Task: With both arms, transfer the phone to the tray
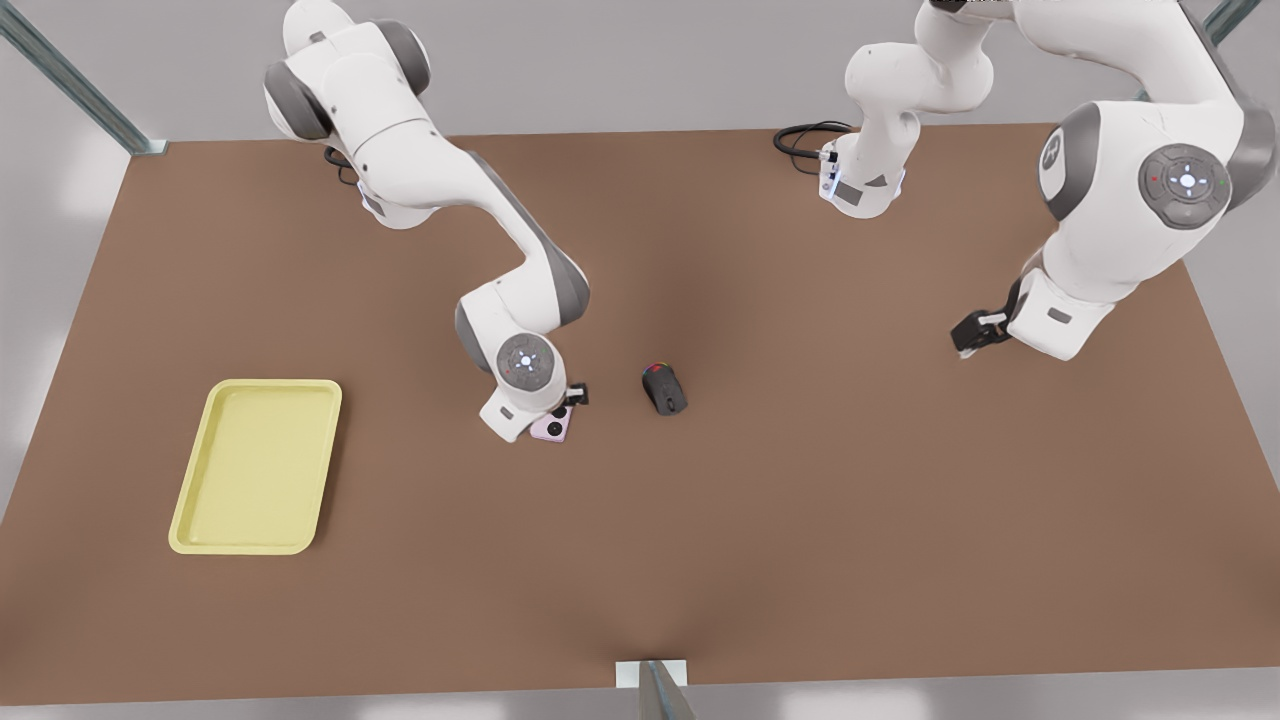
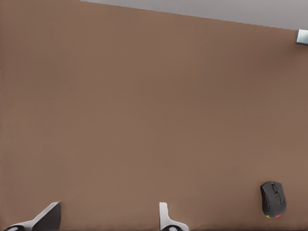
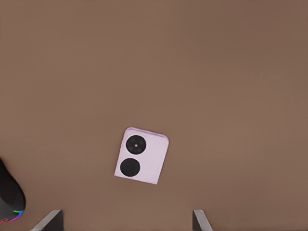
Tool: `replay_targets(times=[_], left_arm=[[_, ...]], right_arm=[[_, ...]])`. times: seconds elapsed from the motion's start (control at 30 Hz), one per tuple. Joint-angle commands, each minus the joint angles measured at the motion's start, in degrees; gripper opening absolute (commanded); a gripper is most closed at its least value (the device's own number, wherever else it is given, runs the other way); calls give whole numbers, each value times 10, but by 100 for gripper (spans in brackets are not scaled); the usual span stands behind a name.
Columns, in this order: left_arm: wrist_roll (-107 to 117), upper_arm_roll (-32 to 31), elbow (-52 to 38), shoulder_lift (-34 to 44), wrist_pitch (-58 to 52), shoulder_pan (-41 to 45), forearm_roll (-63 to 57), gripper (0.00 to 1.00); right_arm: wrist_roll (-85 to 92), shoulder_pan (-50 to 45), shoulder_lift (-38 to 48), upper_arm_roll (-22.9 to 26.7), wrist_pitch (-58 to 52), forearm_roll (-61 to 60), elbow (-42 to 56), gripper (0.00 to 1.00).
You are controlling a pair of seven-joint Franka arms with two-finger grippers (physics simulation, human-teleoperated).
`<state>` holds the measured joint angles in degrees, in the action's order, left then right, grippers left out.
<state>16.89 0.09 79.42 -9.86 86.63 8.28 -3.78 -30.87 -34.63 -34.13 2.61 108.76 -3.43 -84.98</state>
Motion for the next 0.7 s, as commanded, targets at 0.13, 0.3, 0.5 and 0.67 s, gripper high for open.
replay_targets(times=[0.13, 0.3, 0.5, 0.67], left_arm=[[-195, 3, -11, -38, -16, 2, -6, 100], [-202, 3, -13, -51, -8, 2, -2, 100], [-194, 3, -11, -58, -13, 2, -1, 100], [-193, 3, -10, -61, -13, 2, -2, 100]], right_arm=[[-364, 3, -10, -1, 163, -19, -52, 100], [-374, 2, -33, -2, 198, -18, -65, 100], [-364, 11, -52, -5, 240, -4, -92, 100], [-324, 18, -56, -13, 241, 18, -96, 100]])
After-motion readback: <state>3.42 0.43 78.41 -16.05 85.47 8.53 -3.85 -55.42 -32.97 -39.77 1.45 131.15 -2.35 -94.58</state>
